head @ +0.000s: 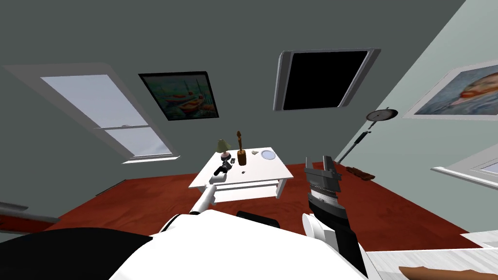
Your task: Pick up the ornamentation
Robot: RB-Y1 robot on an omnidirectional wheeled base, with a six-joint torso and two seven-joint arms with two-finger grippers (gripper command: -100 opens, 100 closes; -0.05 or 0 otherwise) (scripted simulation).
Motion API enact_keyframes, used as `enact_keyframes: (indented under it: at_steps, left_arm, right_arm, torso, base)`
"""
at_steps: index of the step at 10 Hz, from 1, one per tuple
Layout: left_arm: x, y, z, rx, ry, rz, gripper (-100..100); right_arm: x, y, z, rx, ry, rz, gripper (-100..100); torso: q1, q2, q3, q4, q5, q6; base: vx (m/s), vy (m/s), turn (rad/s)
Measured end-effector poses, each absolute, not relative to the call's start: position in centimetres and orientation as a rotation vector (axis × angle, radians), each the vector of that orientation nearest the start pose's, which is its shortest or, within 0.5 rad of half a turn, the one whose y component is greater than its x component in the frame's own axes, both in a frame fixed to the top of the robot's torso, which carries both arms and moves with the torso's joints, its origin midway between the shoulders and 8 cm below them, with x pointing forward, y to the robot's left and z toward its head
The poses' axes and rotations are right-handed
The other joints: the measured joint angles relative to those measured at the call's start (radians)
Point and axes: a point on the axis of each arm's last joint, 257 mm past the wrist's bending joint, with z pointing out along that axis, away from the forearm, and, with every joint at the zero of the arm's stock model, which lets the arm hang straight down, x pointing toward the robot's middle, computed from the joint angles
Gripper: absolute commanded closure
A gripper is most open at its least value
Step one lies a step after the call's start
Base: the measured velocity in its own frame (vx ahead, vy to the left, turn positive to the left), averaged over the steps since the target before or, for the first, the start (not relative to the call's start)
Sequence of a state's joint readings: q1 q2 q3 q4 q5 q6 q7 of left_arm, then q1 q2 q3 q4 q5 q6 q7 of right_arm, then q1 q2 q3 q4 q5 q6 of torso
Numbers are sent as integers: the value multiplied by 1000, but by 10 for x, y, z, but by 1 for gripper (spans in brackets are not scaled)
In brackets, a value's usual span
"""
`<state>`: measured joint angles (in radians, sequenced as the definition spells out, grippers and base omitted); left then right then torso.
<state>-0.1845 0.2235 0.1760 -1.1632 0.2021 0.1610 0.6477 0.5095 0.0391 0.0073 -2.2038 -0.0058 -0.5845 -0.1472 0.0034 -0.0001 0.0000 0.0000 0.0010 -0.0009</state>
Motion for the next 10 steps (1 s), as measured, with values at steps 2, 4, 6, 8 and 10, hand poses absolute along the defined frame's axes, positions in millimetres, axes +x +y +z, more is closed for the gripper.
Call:
enact_keyframes:
  at_steps: [2, 4, 6, 8, 10]
  left_arm:
    - [556, 379, -364, -2108, 763, -1259, -100]
    - [557, 376, -383, -2197, 746, -1219, -100]
    - [553, 373, -407, -2284, 741, -1162, -100]
    - [545, 370, -421, -2349, 736, -1120, -100]
    - [536, 360, -442, -2451, 730, -1057, -100]
  right_arm:
    - [343, -283, 4, 743, 530, 1444, 0]
    - [343, -283, 4, 743, 530, 1444, 0]
    - [343, -283, 4, 743, 530, 1444, 0]
    - [343, -283, 4, 743, 530, 1444, 0]
    - [343, -283, 4, 743, 530, 1444, 0]
  torso:
    - [1, 0, 0, 0, 0, 0]
    - [2, 0, 0, 0, 0, 0]
    - [1, -1, -1, 0, 0, 0]
    - [-1, -1, -1, 0, 0, 0]
    - [1, -1, -1, 0, 0, 0]
  base:
    - [-22, 64, -85]
    - [-23, 78, -101]
    - [-9, 51, -89]
    - [-22, 57, -129]
    - [-11, 72, -84]
